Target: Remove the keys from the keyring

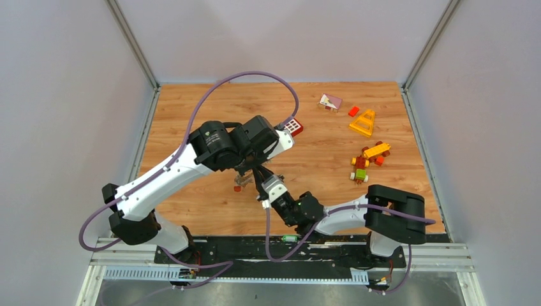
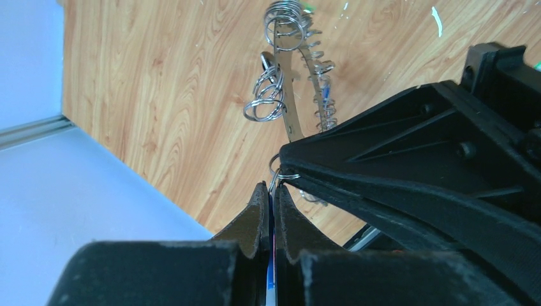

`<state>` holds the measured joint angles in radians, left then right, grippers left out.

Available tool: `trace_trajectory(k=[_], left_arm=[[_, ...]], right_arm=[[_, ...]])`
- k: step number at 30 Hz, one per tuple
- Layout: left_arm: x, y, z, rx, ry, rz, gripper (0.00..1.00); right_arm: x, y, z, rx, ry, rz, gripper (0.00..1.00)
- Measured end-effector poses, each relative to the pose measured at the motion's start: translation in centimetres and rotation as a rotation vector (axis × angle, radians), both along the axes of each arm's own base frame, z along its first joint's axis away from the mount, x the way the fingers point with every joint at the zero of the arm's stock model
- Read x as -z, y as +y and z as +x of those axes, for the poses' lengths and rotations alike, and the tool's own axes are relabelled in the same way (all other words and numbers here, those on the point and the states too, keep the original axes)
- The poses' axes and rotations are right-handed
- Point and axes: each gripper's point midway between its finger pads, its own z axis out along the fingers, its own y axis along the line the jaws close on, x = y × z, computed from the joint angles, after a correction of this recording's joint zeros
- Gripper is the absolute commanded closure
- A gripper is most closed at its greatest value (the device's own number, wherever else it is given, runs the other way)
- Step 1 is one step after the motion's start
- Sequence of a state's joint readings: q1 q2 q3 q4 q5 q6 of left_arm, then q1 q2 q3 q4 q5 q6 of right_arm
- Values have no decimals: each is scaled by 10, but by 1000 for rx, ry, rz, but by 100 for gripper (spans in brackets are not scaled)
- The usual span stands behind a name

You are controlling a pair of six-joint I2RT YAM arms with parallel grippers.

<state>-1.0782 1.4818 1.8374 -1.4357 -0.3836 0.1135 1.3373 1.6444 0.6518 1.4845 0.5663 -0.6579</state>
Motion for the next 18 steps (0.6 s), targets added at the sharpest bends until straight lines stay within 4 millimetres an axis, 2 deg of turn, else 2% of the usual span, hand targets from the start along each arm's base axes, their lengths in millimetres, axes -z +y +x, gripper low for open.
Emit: trace_trajectory(k=[4, 12, 18], left_arm=[[0, -2, -1, 4, 3, -19, 100], [-12, -17, -19, 75, 22, -214, 100], [-14, -26, -39, 141, 69, -345, 100]], right_arm=[[-3, -10, -9, -39, -19, -17, 100], [-32, -30, -32, -165, -11, -73, 100], [-34, -39, -51, -275, 16, -164, 100]])
